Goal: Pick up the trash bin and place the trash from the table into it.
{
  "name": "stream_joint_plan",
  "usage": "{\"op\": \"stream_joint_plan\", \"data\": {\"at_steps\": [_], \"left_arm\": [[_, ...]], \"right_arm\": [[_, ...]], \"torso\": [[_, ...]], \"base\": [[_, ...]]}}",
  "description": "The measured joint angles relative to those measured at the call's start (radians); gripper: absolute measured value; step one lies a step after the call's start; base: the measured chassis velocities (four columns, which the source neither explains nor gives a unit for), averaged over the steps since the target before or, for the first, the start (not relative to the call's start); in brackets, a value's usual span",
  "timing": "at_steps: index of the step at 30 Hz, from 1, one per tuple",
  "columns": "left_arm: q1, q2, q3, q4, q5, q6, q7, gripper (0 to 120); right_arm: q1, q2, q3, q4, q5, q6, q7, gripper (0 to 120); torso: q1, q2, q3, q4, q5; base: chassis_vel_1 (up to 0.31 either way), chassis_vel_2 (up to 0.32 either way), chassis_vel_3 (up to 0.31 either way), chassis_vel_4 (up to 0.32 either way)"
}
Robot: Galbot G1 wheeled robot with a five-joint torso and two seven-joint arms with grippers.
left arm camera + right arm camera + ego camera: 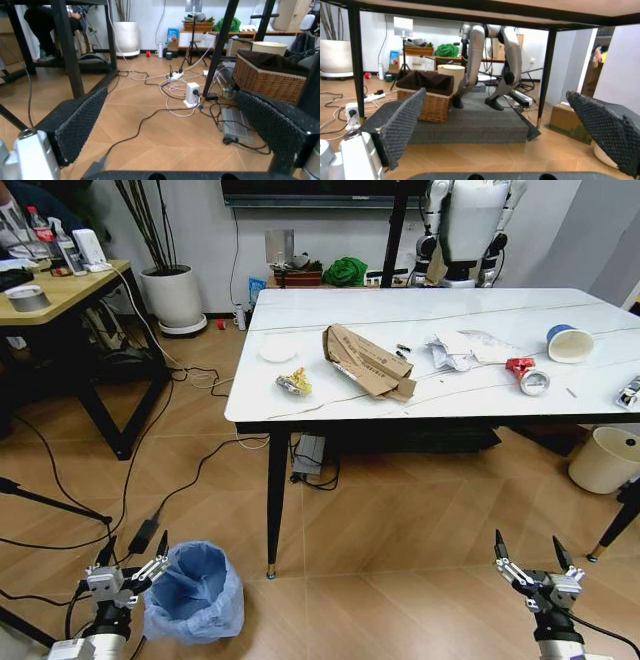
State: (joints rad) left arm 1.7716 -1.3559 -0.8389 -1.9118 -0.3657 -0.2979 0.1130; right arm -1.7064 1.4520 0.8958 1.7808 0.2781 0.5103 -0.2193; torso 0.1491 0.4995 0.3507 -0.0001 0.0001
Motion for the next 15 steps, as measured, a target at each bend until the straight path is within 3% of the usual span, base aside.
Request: {"op": "stream_joint_plan", "data": {"at_steps": [15], "left_arm": [[0.001, -0.008, 0.004, -0.001, 0.009, -0.003, 0.004, 100]], "right_arm": [[-0.005, -0.005, 0.004, 0.001, 0.007, 0.005, 0.000, 100]], "torso": [[-0.020, -0.061, -0.040, 0.0000, -0.0001]], "base": [[0.000, 0.000, 0.000, 0.000]]}}
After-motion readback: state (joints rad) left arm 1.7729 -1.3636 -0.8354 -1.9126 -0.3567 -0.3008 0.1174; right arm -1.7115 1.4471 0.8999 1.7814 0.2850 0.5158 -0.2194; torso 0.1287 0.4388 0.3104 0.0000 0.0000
